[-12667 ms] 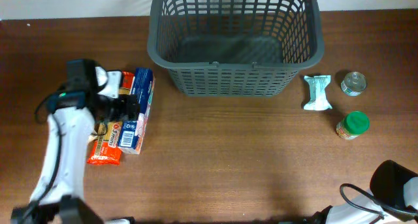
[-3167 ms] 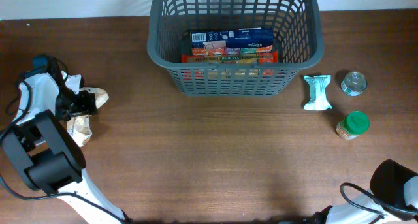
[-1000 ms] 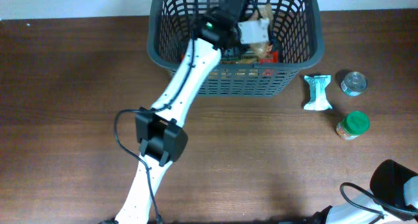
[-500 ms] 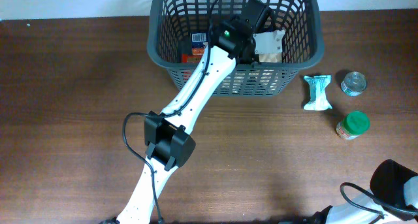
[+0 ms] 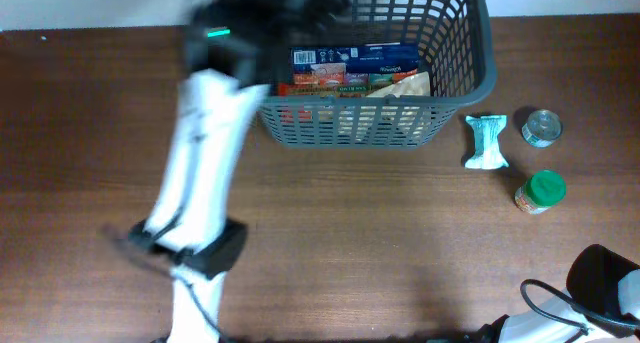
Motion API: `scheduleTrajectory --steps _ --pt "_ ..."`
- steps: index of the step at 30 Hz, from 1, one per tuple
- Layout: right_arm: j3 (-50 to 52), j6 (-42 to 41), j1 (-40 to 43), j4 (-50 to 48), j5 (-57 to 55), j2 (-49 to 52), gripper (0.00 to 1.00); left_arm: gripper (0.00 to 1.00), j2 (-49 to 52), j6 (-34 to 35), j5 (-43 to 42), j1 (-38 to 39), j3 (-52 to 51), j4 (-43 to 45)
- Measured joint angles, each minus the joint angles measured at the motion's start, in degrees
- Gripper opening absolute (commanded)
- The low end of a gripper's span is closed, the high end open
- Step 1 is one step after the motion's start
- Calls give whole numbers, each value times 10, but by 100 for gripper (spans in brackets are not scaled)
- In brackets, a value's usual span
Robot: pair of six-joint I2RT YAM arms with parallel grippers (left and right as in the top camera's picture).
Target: Pack container
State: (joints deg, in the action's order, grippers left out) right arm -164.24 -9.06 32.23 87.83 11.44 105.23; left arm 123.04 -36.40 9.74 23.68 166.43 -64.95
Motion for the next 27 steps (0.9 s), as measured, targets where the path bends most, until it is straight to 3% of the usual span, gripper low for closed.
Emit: scheduleTrajectory --steps 6,15,27 --pt "0 0 0 0 0 0 99 99 -88 93 4 -123 23 -92" --pt "0 0 0 0 0 0 99 99 -48 228 4 -272 -66 -190" --pt "0 0 0 -10 0 0 99 99 -44 256 4 -309 -132 -200"
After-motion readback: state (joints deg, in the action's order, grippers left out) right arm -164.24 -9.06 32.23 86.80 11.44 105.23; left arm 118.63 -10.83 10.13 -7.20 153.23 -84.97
